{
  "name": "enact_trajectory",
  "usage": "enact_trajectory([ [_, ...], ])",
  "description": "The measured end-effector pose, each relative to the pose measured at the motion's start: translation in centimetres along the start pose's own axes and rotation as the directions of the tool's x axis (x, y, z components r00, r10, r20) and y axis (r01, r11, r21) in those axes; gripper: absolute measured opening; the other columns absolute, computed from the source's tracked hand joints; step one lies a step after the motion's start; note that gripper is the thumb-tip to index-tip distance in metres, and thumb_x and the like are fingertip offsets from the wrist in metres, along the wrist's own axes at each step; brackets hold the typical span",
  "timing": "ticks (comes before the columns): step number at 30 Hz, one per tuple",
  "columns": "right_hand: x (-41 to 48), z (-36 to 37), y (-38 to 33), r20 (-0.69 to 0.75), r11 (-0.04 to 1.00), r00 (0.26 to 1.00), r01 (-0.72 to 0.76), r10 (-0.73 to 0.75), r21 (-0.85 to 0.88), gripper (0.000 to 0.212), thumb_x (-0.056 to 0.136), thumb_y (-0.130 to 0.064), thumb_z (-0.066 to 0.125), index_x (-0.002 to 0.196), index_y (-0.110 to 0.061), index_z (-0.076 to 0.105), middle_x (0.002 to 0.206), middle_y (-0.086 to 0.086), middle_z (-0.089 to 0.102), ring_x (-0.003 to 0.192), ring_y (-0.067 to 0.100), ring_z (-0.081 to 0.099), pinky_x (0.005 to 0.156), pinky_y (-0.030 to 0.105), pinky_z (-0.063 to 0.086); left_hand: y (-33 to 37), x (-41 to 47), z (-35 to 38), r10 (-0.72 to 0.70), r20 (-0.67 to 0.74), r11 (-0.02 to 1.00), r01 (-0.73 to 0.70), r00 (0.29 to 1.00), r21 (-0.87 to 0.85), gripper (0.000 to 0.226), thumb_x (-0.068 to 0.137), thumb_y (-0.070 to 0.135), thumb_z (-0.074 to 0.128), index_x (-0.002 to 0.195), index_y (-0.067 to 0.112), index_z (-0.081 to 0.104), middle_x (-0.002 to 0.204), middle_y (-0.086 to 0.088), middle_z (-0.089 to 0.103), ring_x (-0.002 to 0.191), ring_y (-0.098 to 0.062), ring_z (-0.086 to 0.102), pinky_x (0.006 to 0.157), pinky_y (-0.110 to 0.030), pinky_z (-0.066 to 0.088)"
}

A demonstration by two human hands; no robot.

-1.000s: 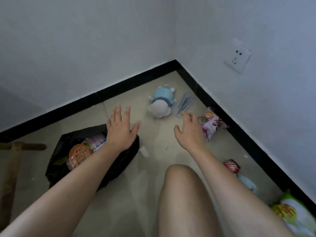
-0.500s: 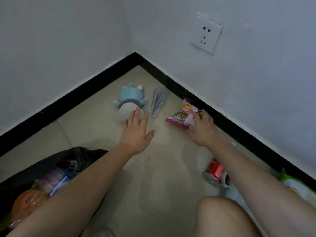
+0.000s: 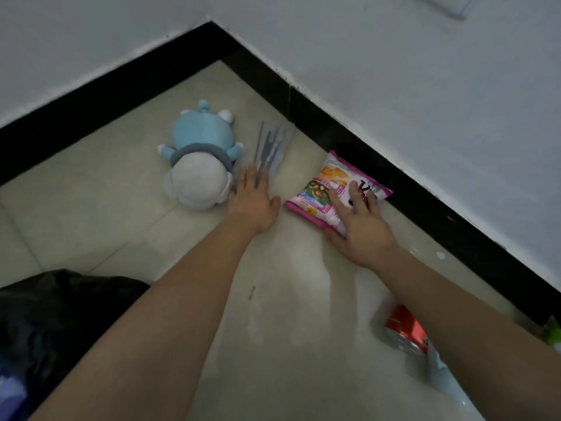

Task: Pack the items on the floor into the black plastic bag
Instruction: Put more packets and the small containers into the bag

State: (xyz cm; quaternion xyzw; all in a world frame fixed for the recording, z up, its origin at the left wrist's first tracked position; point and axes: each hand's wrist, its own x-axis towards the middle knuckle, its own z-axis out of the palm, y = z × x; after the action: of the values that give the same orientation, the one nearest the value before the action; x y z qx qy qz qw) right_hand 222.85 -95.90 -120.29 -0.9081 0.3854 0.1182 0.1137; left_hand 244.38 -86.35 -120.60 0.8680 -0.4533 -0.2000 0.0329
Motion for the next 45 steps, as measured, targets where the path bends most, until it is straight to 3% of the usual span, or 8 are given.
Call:
enact_trajectory([
  [9, 0.3, -0.8, -0.4, 0.034, 0.998, 0.999, 0.002, 0.0, -0.06, 0.084, 0.092, -0.062, 0.044, 0.155, -0.039, -0.007, 0.165, 0.006, -0.009, 0.148, 0.044, 0.0, 0.104, 0.054, 0.044, -1.5, -6.2, 2.6, 0.018, -0.042, 0.994, -0.013, 0.999, 0.111, 0.068, 0.096, 0.043, 0.041, 0.155, 0.018, 0.016, 0.163, -0.008, 0.012, 0.149, -0.027, 0.012, 0.109, -0.052, 0.029],
  [12, -2.2, -0.8, -0.7, 0.049, 0.998, 0.997, 0.059, -0.058, -0.028, 0.083, 0.092, -0.062, 0.045, 0.155, -0.041, -0.005, 0.165, 0.005, -0.005, 0.147, 0.044, 0.002, 0.105, 0.055, 0.043, -1.2, -9.2, 3.5, 0.025, -0.273, 0.994, 0.006, 0.962, 0.111, 0.046, 0.088, 0.043, 0.05, 0.122, 0.013, 0.059, 0.121, -0.014, 0.059, 0.113, -0.033, 0.053, 0.095, -0.049, 0.038],
  [15, -7.6, 0.3, -0.9, 0.104, 0.986, 0.981, 0.16, -0.164, 0.042, 0.084, 0.089, -0.06, 0.05, 0.154, -0.042, 0.0, 0.164, 0.004, -0.002, 0.147, 0.043, 0.005, 0.109, 0.056, 0.038, -1.1, -12.0, 4.6, -0.013, -0.397, 0.999, 0.029, 0.918, 0.036, 0.041, 0.086, 0.045, 0.054, 0.101, 0.009, 0.064, 0.086, -0.012, 0.059, 0.084, -0.034, 0.055, 0.078, -0.043, 0.043],
  [20, -13.0, 1.7, -1.0, 0.072, 0.975, 0.978, 0.185, -0.195, 0.127, 0.079, 0.084, -0.063, 0.056, 0.151, -0.039, 0.021, 0.163, 0.002, 0.011, 0.147, 0.038, 0.009, 0.106, 0.053, 0.04, -1.0, -14.8, 6.4, -0.146, -0.337, 0.989, 0.132, 0.93, -0.066, 0.062, 0.083, 0.054, 0.056, 0.131, 0.014, 0.057, 0.092, -0.018, 0.054, 0.088, -0.036, 0.05, 0.066, -0.042, 0.048],
  [26, -11.8, 1.6, -2.5, 0.011, 0.98, 0.989, 0.144, -0.146, 0.135, 0.071, 0.082, -0.048, 0.071, 0.141, -0.031, 0.036, 0.15, 0.006, 0.029, 0.14, 0.038, 0.021, 0.098, 0.049, 0.048, -0.3, -17.5, 7.5, -0.305, -0.188, 0.949, 0.28, 0.934, -0.148, 0.075, 0.081, 0.051, 0.067, 0.147, 0.031, 0.038, 0.15, -0.026, 0.025, 0.13, -0.045, 0.031, 0.099, -0.053, 0.039],
  [31, -12.4, 2.0, -2.4, -0.029, 0.96, 0.987, 0.163, -0.161, 0.227, 0.057, 0.087, -0.03, 0.071, 0.135, -0.025, 0.042, 0.145, 0.007, 0.035, 0.136, 0.037, 0.029, 0.1, 0.047, 0.045, -0.9, -20.0, 5.7, -0.304, -0.086, 0.933, 0.278, 0.949, -0.228, 0.076, 0.075, 0.05, 0.07, 0.143, 0.033, 0.04, 0.131, -0.018, 0.045, 0.116, -0.04, 0.049, 0.092, -0.044, 0.045],
  [37, -13.0, -2.9, -4.8, 0.002, 0.861, 0.984, 0.153, -0.176, 0.485, 0.05, 0.085, -0.021, 0.071, 0.13, -0.021, 0.05, 0.127, 0.011, 0.051, 0.114, 0.032, 0.053, 0.087, 0.031, 0.039, -1.7, -27.6, 1.0, -0.461, -0.22, 0.839, 0.341, 0.86, -0.424, 0.082, 0.058, 0.068, 0.054, 0.127, 0.025, 0.062, 0.114, -0.012, 0.062, 0.106, -0.035, 0.058, 0.092, -0.037, 0.048],
  [45, -13.7, -12.7, -18.3, -0.229, 0.677, 0.901, 0.43, -0.37, 0.598, 0.05, 0.084, -0.022, 0.072, 0.129, -0.015, 0.051, 0.127, 0.012, 0.054, 0.118, 0.032, 0.051, 0.092, 0.035, 0.04, -3.3, -40.5, -7.0, -0.574, -0.498, 0.805, 0.336, 0.65, -0.49, 0.063, 0.067, 0.055, 0.067, 0.123, 0.027, 0.062, 0.118, 0.0, 0.06, 0.111, -0.022, 0.059, 0.093, -0.033, 0.049],
])
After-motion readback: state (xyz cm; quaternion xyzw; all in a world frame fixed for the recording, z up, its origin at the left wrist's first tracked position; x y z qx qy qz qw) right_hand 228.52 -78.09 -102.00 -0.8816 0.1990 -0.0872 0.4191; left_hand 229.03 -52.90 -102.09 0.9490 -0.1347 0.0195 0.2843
